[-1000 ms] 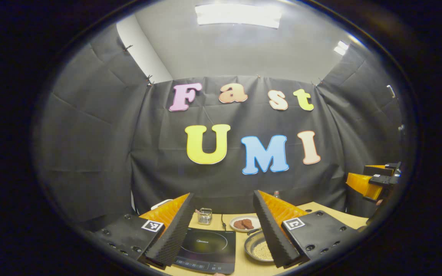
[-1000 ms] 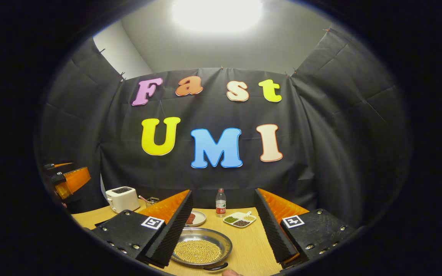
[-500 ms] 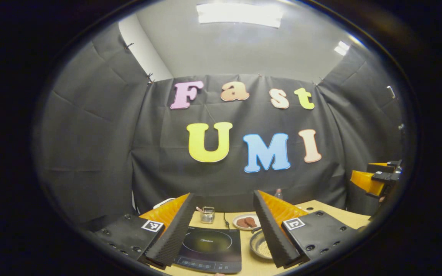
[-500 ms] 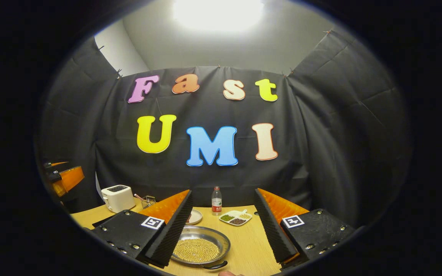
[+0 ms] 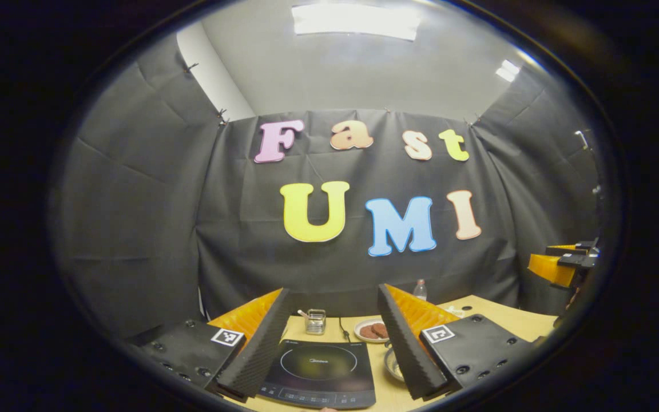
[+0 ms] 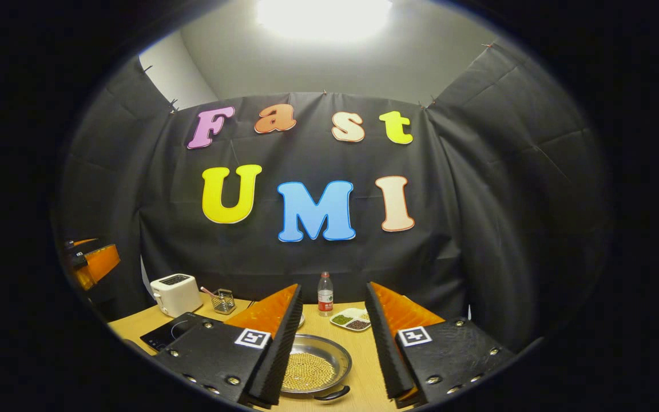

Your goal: First push the handle of the pot to place it horizontally, then grasp the pot with both hands and set it on the induction cooktop.

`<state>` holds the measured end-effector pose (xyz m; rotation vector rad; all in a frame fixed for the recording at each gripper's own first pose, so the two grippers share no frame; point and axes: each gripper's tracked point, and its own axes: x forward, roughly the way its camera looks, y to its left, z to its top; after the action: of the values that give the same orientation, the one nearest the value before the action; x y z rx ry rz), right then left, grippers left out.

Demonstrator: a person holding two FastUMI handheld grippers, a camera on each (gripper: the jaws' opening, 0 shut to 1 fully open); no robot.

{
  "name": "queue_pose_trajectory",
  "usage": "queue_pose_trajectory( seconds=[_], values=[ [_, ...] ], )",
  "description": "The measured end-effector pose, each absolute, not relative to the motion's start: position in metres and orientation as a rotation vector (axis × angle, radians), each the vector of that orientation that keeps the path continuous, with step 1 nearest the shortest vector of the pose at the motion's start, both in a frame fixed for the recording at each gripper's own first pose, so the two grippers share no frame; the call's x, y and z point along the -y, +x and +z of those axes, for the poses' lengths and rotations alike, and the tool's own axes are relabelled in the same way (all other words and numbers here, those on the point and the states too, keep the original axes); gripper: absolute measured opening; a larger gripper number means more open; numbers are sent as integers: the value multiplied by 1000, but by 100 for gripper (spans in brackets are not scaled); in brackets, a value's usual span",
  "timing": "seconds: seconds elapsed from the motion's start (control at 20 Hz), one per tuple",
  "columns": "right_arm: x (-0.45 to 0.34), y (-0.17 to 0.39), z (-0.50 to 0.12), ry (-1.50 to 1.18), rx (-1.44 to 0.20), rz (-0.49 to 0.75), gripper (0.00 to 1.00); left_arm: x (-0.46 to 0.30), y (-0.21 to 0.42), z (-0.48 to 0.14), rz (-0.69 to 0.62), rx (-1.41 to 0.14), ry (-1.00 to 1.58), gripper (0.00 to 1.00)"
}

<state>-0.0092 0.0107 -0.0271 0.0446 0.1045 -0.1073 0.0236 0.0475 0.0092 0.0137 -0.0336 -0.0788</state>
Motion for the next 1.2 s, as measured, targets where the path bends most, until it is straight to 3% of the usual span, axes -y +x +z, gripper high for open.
queue_pose_trajectory(
  seconds=[0.1, 0.15, 0.25, 0.3, 0.35, 0.4, 0.45, 0.5, 1.2],
  values=[
    [-17, -6, -32, 45, -116, -105, 61, -54, 25, 11, -78, 38, 6, 96],
    [-25, -5, -33, 45, -125, -86, 52, -58, 25, 11, -77, 42, 4, 98],
    [-27, -8, -38, 32, -151, -97, 49, -66, 25, 10, -73, 46, 4, 100],
    [-26, -6, -36, 34, -145, -103, 27, -69, 25, 10, -73, 48, 5, 100],
    [-29, -4, -41, 36, -139, -125, 17, -71, 23, 10, -73, 49, 8, 100],
    [-35, -6, -39, 52, -143, -97, 8, -74, 22, 10, -73, 48, 13, 100],
    [-42, -10, -42, 59, -147, -85, 9, -77, 21, 8, -72, 48, 18, 100],
    [-49, -2, -46, 62, -160, -53, 3, -80, 21, 9, -67, 49, 22, 100],
    [-100, -15, -160, -10, -495, 332, 4, -66, 45, -3, 5, 30, 8, 97]
  ],
)
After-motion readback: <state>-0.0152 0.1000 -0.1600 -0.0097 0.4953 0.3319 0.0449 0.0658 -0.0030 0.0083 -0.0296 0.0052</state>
